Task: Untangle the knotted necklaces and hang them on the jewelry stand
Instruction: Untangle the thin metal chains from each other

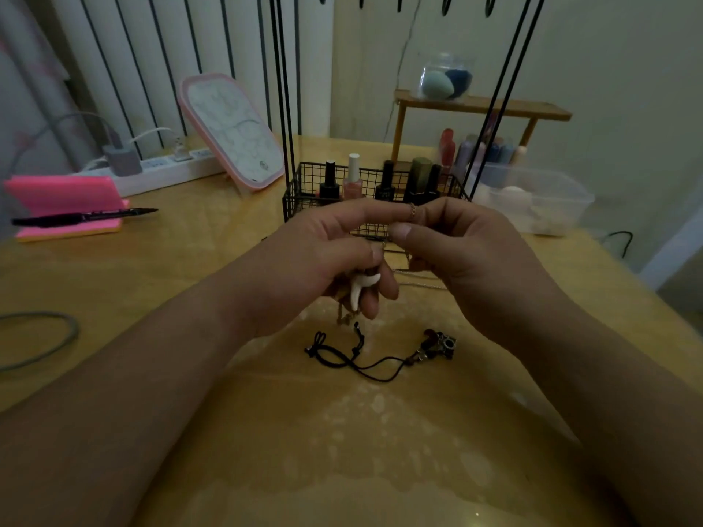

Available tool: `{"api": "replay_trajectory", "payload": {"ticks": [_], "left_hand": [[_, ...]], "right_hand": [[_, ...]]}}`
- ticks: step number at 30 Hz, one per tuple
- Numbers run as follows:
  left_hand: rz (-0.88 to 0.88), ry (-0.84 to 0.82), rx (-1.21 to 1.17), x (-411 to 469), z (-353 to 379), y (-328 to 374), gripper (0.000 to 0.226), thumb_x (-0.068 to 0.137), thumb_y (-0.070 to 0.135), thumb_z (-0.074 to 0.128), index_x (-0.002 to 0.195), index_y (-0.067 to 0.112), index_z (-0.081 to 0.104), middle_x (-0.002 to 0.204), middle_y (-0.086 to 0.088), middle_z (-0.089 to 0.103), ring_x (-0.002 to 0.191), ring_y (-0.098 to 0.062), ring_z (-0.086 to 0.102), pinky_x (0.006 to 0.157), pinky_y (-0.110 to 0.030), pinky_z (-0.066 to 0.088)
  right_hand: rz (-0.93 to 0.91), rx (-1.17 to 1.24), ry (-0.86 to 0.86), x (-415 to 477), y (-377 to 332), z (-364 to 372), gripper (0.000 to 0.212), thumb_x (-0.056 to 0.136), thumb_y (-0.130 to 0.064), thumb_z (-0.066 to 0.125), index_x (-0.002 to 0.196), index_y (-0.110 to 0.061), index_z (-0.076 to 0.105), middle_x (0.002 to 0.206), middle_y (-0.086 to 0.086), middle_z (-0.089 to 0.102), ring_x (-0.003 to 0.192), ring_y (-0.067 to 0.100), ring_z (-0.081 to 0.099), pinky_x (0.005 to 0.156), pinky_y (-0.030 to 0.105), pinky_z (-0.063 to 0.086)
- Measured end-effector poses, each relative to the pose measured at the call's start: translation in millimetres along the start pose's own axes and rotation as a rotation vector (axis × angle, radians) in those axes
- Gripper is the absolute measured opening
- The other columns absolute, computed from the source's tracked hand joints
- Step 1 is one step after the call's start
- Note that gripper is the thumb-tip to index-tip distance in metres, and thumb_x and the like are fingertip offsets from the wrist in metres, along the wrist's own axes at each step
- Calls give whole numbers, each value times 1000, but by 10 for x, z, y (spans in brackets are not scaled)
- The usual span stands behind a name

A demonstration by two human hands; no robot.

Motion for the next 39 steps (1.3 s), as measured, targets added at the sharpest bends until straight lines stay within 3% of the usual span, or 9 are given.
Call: {"api": "replay_trajectory", "payload": {"ticks": [5, 13, 16, 21, 24, 28, 34, 39], "left_hand": [[35, 54, 183, -8, 56, 28, 45, 104, 2, 52, 137, 33, 60, 82, -12, 77, 66, -32, 73, 60, -34, 57], [22, 82, 280, -21, 93, 30, 48, 104, 5, 53, 141, 35, 51, 76, -11, 75, 54, -34, 67, 51, -35, 55], [-5, 93, 282, -12, 79, 23, 45, 102, 3, 54, 136, 32, 49, 78, -10, 76, 57, -39, 67, 54, -43, 56], [-80, 115, 302, 32, 47, -61, 27, 101, 5, 55, 121, 23, 52, 80, -9, 78, 62, -32, 73, 56, -39, 55], [-89, 161, 265, 43, 5, -74, 14, 103, 10, 55, 114, 19, 57, 77, -10, 76, 64, -33, 73, 56, -39, 55], [-80, 199, 193, 26, -50, -32, 13, 105, 27, 59, 108, 17, 66, 69, -10, 70, 60, -30, 70, 59, -35, 59], [-74, 187, 237, 23, -49, -46, 13, 102, 27, 63, 102, 18, 72, 63, -8, 67, 58, -28, 71, 56, -32, 57], [-79, 213, 136, 40, -69, -64, 9, 103, 19, 62, 98, 14, 66, 74, -13, 74, 52, -28, 65, 56, -36, 48]], "right_hand": [[25, -43, 85, -6, 66, 36, 5, 93, -20, 73, 93, -15, 74, 79, -5, 69, 76, 12, 65, 79, 38, 56], [123, 95, 126, 0, 103, 43, 17, 92, -10, 66, 76, -14, 70, 66, -6, 56, 71, 14, 54, 72, 34, 49], [149, 196, 129, 8, 114, 43, 16, 94, -9, 64, 79, -13, 70, 73, 1, 56, 69, 13, 51, 67, 31, 48], [180, 292, 101, 21, 121, 55, 15, 99, -9, 59, 92, -9, 73, 84, 6, 61, 70, 13, 55, 67, 30, 51], [92, 50, 95, 2, 70, 6, 13, 99, -16, 63, 96, -15, 76, 88, 1, 71, 81, 15, 64, 79, 35, 55], [-67, -250, 73, -37, -71, -17, 10, 99, -27, 67, 101, -28, 77, 97, -13, 76, 95, -3, 68, 83, 22, 50], [-122, -404, 26, -60, -121, 13, 6, 97, -32, 69, 98, -32, 76, 94, -11, 74, 92, 0, 67, 81, 24, 54], [-74, -439, -17, -72, -112, 41, 7, 94, -28, 71, 88, -28, 73, 84, -5, 71, 79, 6, 65, 68, 20, 51]]}}
Point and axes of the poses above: each hand's wrist, its own x-axis towards the middle knuckle, its own z-axis out of the palm, y = z × x, the point moved 4 cm from there along x, towards the middle knuckle
